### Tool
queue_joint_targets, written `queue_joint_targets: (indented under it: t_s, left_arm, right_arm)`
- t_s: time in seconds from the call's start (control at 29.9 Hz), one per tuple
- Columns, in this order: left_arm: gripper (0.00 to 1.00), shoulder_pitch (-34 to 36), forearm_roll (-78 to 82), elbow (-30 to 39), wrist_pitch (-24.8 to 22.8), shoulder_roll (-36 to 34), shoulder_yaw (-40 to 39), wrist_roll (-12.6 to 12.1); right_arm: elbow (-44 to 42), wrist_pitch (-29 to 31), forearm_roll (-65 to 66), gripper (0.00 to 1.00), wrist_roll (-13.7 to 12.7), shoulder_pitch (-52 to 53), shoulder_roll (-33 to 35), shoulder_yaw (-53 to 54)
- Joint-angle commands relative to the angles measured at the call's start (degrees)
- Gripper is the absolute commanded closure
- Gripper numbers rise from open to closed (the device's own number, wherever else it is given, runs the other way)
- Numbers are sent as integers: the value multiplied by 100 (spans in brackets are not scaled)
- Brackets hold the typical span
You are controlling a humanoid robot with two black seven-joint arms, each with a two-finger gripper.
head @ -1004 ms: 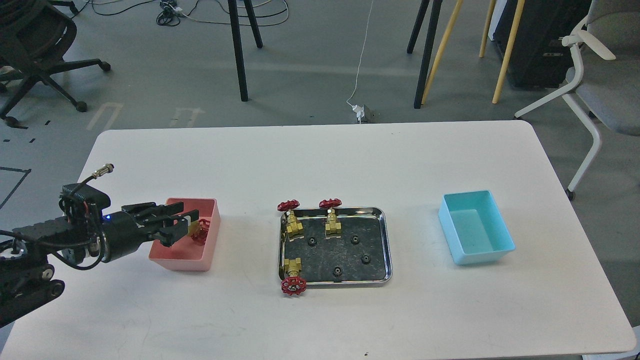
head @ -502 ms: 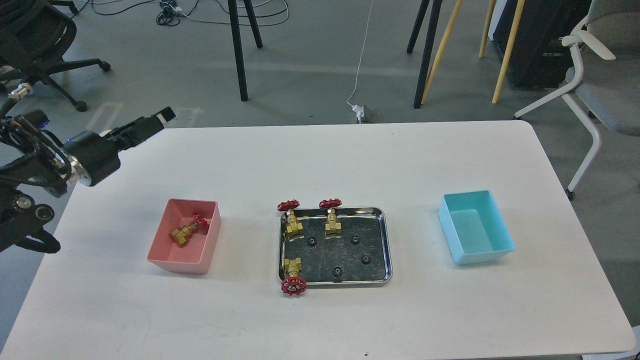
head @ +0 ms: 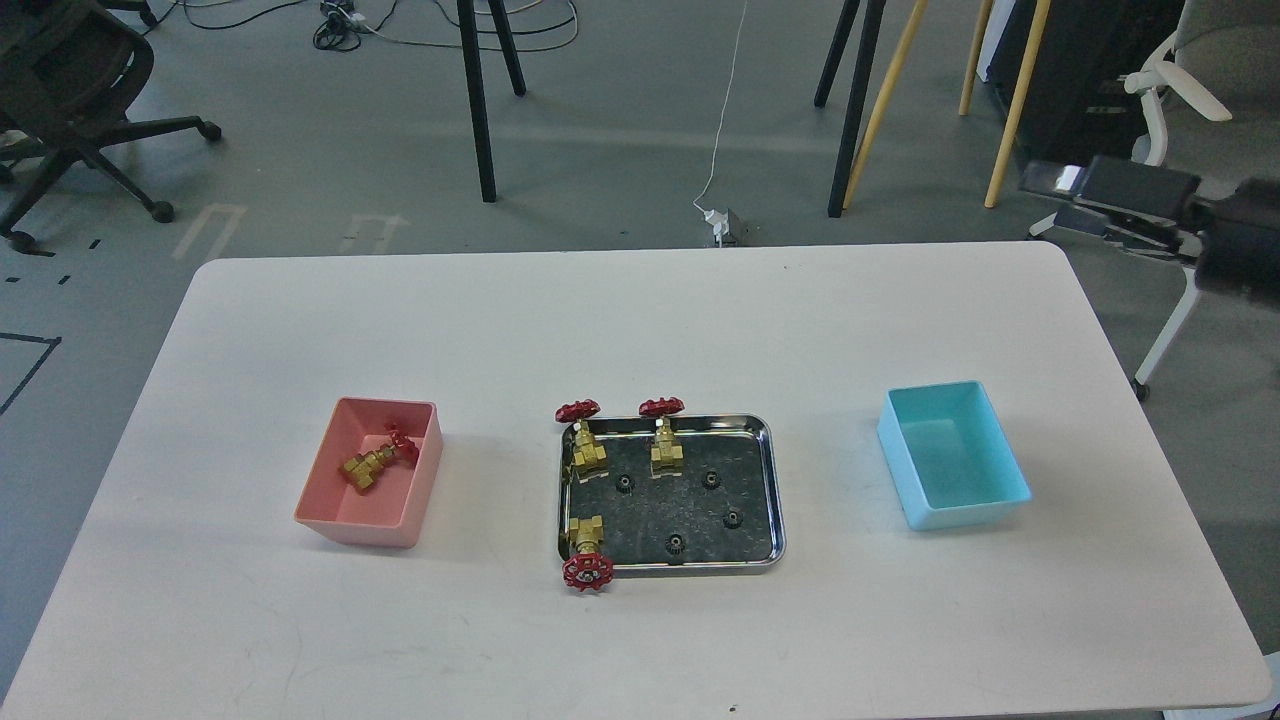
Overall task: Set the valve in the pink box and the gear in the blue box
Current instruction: 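Move the right hand over the black gear on the tray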
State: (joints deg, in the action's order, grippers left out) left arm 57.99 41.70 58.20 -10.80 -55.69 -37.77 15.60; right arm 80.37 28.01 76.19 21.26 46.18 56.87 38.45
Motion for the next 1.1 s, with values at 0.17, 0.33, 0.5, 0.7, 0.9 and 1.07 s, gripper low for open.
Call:
queue_joint_targets:
  t_s: [0.17, 0.33, 0.5, 0.7, 0.9, 1.07]
  left_arm:
    - [2, 520, 66, -160, -168, -3, 7, -22]
    - [2, 722, 66, -327, -168, 41, 7, -75]
    - [2, 898, 75, -494, -168, 67, 7, -119]
    - [2, 1144, 75, -731, -124, 252, 7, -128]
    - [2, 1303, 75, -749, -115, 260, 15, -128]
    - [2, 1294, 75, -784, -98, 252, 15, -119]
  right_arm:
    - [224, -1, 1258, 3, 62, 1586, -1116, -2093]
    - [410, -1, 1600, 3, 53, 2035, -1556, -3500]
    - [340, -1, 1926, 2, 62, 2106, -2083, -4204]
    - [-204, -1, 2225, 2, 80, 2124, -2645, -4670]
    - [-1320, -1, 2366, 2, 71, 2018, -3313, -4724]
    - [-1989, -1, 2383, 2, 62, 1878, -3867, -4733]
